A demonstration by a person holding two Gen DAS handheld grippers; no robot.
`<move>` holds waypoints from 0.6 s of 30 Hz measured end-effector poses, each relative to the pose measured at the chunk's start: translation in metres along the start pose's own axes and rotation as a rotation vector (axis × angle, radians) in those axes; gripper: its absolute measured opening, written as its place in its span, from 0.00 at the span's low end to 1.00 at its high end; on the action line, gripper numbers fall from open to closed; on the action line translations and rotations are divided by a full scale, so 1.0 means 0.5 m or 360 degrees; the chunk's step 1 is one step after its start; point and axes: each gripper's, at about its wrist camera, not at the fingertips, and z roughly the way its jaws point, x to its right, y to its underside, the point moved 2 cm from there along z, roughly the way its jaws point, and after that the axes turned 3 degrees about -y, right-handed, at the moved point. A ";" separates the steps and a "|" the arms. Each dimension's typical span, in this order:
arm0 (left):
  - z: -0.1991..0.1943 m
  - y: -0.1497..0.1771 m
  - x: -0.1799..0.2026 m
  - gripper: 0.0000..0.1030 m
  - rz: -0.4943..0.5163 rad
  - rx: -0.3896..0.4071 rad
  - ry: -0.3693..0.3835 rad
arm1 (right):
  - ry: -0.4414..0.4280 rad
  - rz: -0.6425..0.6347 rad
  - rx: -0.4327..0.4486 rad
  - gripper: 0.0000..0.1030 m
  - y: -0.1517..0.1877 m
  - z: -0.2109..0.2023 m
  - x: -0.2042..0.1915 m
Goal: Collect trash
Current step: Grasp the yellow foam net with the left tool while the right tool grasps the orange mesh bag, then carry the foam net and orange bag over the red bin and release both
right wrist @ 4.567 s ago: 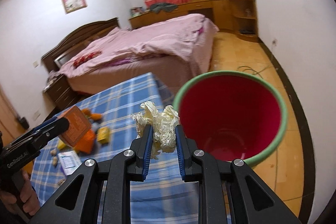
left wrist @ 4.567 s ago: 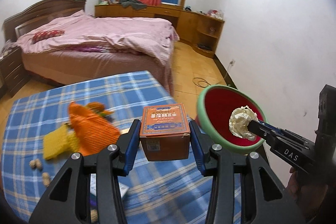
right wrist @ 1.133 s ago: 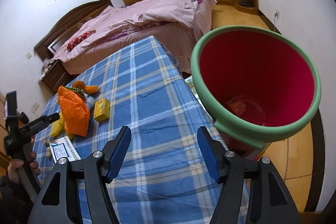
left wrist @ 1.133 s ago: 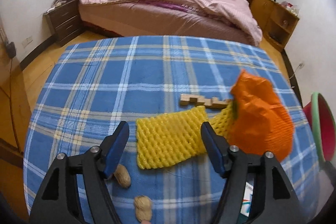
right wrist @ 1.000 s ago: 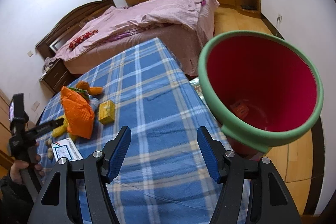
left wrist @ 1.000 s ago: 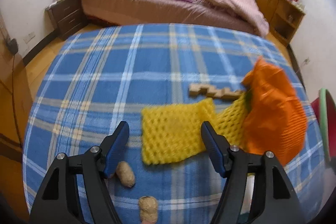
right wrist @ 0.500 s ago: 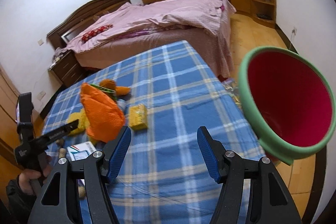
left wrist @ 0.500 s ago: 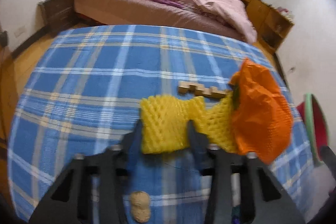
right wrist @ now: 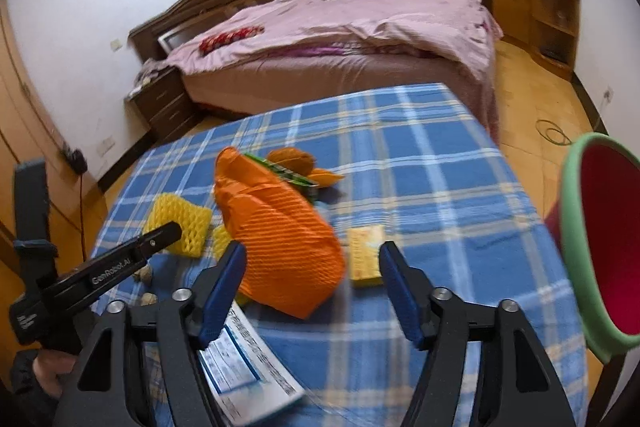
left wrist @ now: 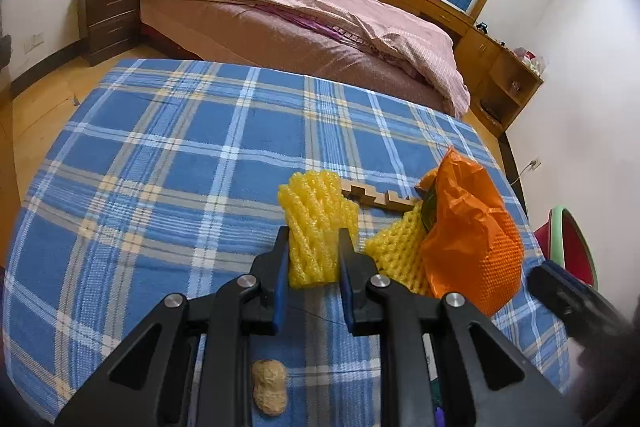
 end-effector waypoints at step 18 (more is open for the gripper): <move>-0.010 0.000 0.001 0.20 -0.0001 0.0034 0.0025 | 0.0040 -0.0042 -0.0072 0.23 0.010 0.049 -0.014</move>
